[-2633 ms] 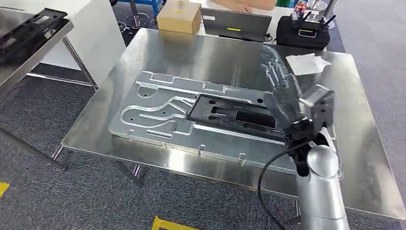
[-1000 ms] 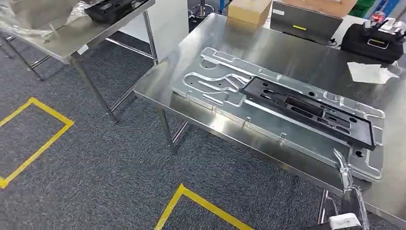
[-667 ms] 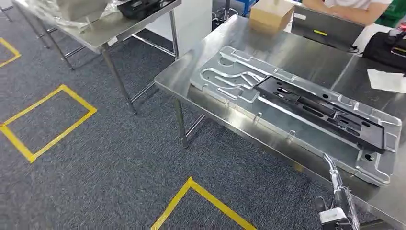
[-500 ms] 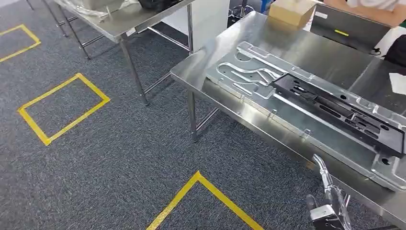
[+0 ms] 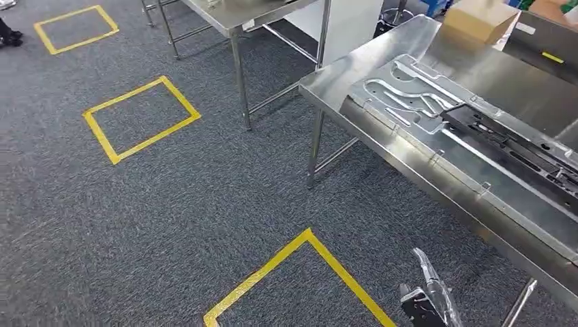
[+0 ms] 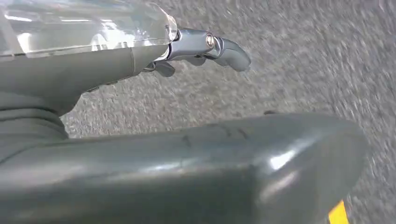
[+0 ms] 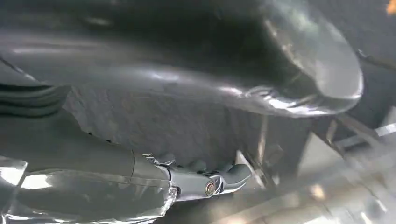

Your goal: Take the parts from the cabinet and place them on the table.

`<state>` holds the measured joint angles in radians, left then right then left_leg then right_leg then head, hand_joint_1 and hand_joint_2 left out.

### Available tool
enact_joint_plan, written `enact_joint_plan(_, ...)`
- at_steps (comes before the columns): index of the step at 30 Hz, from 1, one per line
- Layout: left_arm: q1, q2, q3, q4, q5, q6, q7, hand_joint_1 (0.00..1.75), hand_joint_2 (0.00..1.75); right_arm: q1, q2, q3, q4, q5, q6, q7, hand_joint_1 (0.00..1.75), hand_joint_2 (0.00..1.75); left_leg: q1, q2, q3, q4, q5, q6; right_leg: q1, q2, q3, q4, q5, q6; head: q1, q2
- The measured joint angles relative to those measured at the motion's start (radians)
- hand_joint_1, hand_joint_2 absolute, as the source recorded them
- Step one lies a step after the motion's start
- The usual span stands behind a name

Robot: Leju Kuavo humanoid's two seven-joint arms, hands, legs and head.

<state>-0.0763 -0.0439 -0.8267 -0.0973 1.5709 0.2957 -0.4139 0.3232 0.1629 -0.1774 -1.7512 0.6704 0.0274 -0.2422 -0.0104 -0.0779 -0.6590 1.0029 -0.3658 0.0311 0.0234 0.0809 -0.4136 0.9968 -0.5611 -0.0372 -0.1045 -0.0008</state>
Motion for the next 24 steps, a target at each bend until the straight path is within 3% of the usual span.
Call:
enact_joint_plan(1,-0.002,-0.001,0.0,0.0,0.0,0.006,0.002,0.0,0.0,-0.012,0.003,-0.007,0.047,0.031,-0.024,0.008,0.0,0.0,0.0,-0.008,-0.004,0.0,0.01,-0.003,-0.006,-0.005,0.019,-0.049,-0.015,0.002,0.0,0.0)
enact_joint_plan(2,-0.001,-0.002,-0.003,0.0,0.0,0.008,0.002,0.0,0.0,-0.027,0.005,-0.017,0.109,0.076,-0.058,0.019,0.0,0.0,0.002,-0.016,-0.007,-0.005,0.022,-0.01,0.0,-0.016,0.013,-0.046,-0.014,0.001,0.0,0.0)
enact_joint_plan(4,0.006,-0.002,-0.009,0.0,-0.003,0.009,0.005,0.0,0.0,-0.063,0.008,-0.036,0.231,0.166,-0.133,0.045,0.0,0.0,0.002,-0.039,-0.01,-0.018,0.042,-0.028,-0.001,-0.037,0.01,-0.055,0.005,-0.013,0.0,0.0)
enact_joint_plan(5,0.008,-0.001,-0.017,0.0,-0.007,0.01,0.006,0.0,0.0,-0.089,0.008,-0.051,0.328,0.229,-0.187,0.058,0.0,0.0,0.007,-0.014,-0.018,-0.002,0.032,-0.02,-0.007,-0.054,0.009,-0.064,0.022,-0.013,0.0,0.0)
enact_joint_plan(6,0.008,-0.001,-0.025,0.0,-0.008,0.01,0.007,0.0,0.0,-0.112,0.008,-0.067,0.421,0.273,-0.236,0.056,0.0,0.0,0.005,0.024,-0.033,0.035,-0.021,-0.02,-0.007,-0.061,0.003,-0.066,0.03,-0.02,-0.002,0.0)
enact_joint_plan(8,0.003,-0.001,-0.039,0.0,-0.007,0.014,0.008,0.0,0.0,-0.154,0.004,-0.113,0.617,0.337,-0.329,0.053,0.0,0.0,0.011,0.055,-0.08,0.181,-0.134,-0.032,-0.008,-0.093,-0.01,-0.066,0.04,-0.017,-0.001,0.0)
enact_joint_plan(9,0.002,-0.001,-0.047,0.0,-0.007,0.019,0.01,0.0,0.0,-0.18,-0.002,-0.137,0.72,0.355,-0.36,0.054,0.0,0.0,0.015,0.059,-0.102,0.258,-0.165,-0.041,-0.008,-0.108,-0.017,-0.064,0.044,-0.015,-0.002,0.0)
enact_joint_plan(10,0.003,0.0,-0.055,0.0,-0.008,0.024,0.011,0.0,0.0,-0.199,-0.006,-0.159,0.808,0.361,-0.376,0.06,0.0,0.0,0.019,0.061,-0.113,0.313,-0.166,-0.048,-0.008,-0.125,-0.024,-0.061,0.047,-0.011,-0.001,0.0)
enact_joint_plan(11,0.005,0.003,-0.064,0.0,-0.01,0.027,0.011,0.0,0.0,-0.219,-0.014,-0.184,0.909,0.349,-0.368,0.065,0.0,0.0,0.024,0.064,-0.098,0.314,-0.144,-0.054,-0.008,-0.141,-0.029,-0.059,0.048,-0.008,-0.001,0.0)
enact_joint_plan(12,0.006,0.003,-0.075,0.0,-0.011,0.028,0.011,0.0,0.0,-0.241,-0.021,-0.213,1.008,0.326,-0.343,0.075,0.0,0.0,0.03,0.071,-0.053,0.263,-0.12,-0.06,-0.009,-0.155,-0.032,-0.057,0.049,-0.005,-0.001,0.0)
enact_joint_plan(13,0.007,0.005,-0.083,0.0,-0.012,0.029,0.009,0.0,0.0,-0.253,-0.025,-0.241,1.082,0.304,-0.315,0.089,0.0,0.0,0.035,0.083,0.011,0.177,-0.102,-0.064,-0.01,-0.17,-0.033,-0.054,0.046,-0.001,-0.001,0.0)
enact_joint_plan(14,0.007,0.007,-0.09,0.0,-0.013,0.029,0.006,0.0,0.0,-0.26,-0.027,-0.269,1.141,0.284,-0.287,0.112,0.0,0.0,0.04,0.109,0.083,0.075,-0.092,-0.069,-0.013,-0.181,-0.034,-0.048,0.043,0.005,-0.001,0.0)
enact_joint_plan(15,0.005,0.005,-0.099,0.0,-0.015,0.028,0.003,0.0,0.0,-0.268,-0.033,-0.296,1.19,0.273,-0.259,0.142,0.0,0.0,0.04,0.16,0.131,0.002,-0.115,-0.072,-0.007,-0.192,-0.035,-0.039,0.038,0.013,-0.002,0.0)
enact_joint_plan(16,0.004,0.006,-0.107,0.0,-0.017,0.029,0.0,0.0,0.0,-0.274,-0.038,-0.324,1.242,0.264,-0.226,0.189,0.0,0.0,0.032,0.149,0.121,0.029,-0.095,-0.054,-0.007,-0.201,-0.036,-0.035,0.034,0.019,0.001,0.0)
enact_joint_plan(17,0.006,0.007,-0.114,0.0,-0.019,0.031,-0.005,0.0,0.0,-0.283,-0.038,-0.342,1.281,0.26,-0.2,0.23,0.0,0.0,0.028,0.145,0.118,0.007,-0.109,-0.044,-0.007,-0.206,-0.035,-0.027,0.03,0.026,-0.001,0.0)
enact_joint_plan(19,0.009,0.012,-0.13,0.0,-0.022,0.04,-0.008,0.0,0.0,-0.3,-0.037,-0.37,1.35,0.254,-0.155,0.308,0.0,0.0,0.026,0.129,0.11,0.007,-0.11,-0.026,-0.007,-0.224,-0.035,-0.026,0.027,0.037,-0.001,0.0)
enact_joint_plan(20,0.009,0.012,-0.138,0.0,-0.024,0.046,-0.009,0.0,0.0,-0.303,-0.037,-0.383,1.374,0.249,-0.13,0.351,0.0,0.0,0.031,0.119,0.117,-0.001,-0.102,-0.015,-0.015,-0.201,-0.038,-0.017,0.019,0.047,-0.001,0.0)
enact_joint_plan(21,0.008,0.012,-0.147,0.0,-0.024,0.051,-0.009,0.0,0.0,-0.304,-0.036,-0.397,1.397,0.246,-0.109,0.375,0.0,0.0,0.029,0.112,0.112,-0.002,-0.098,-0.009,-0.018,-0.139,-0.055,0.017,-0.011,0.054,-0.001,0.0)
enact_joint_plan(22,0.007,0.013,-0.155,0.0,-0.027,0.056,-0.01,0.0,0.0,-0.305,-0.034,-0.407,1.416,0.246,-0.093,0.388,0.0,0.0,0.027,0.103,0.105,-0.002,-0.093,-0.002,-0.021,-0.102,-0.092,0.09,-0.06,0.055,0.0,0.0)
enact_joint_plan(24,0.006,0.016,-0.167,0.0,-0.031,0.064,-0.011,0.0,0.0,-0.302,-0.032,-0.427,1.446,0.245,-0.067,0.405,0.0,0.0,0.02,0.079,0.095,-0.001,-0.089,0.004,-0.027,-0.085,-0.171,0.25,-0.131,0.057,0.0,0.0)
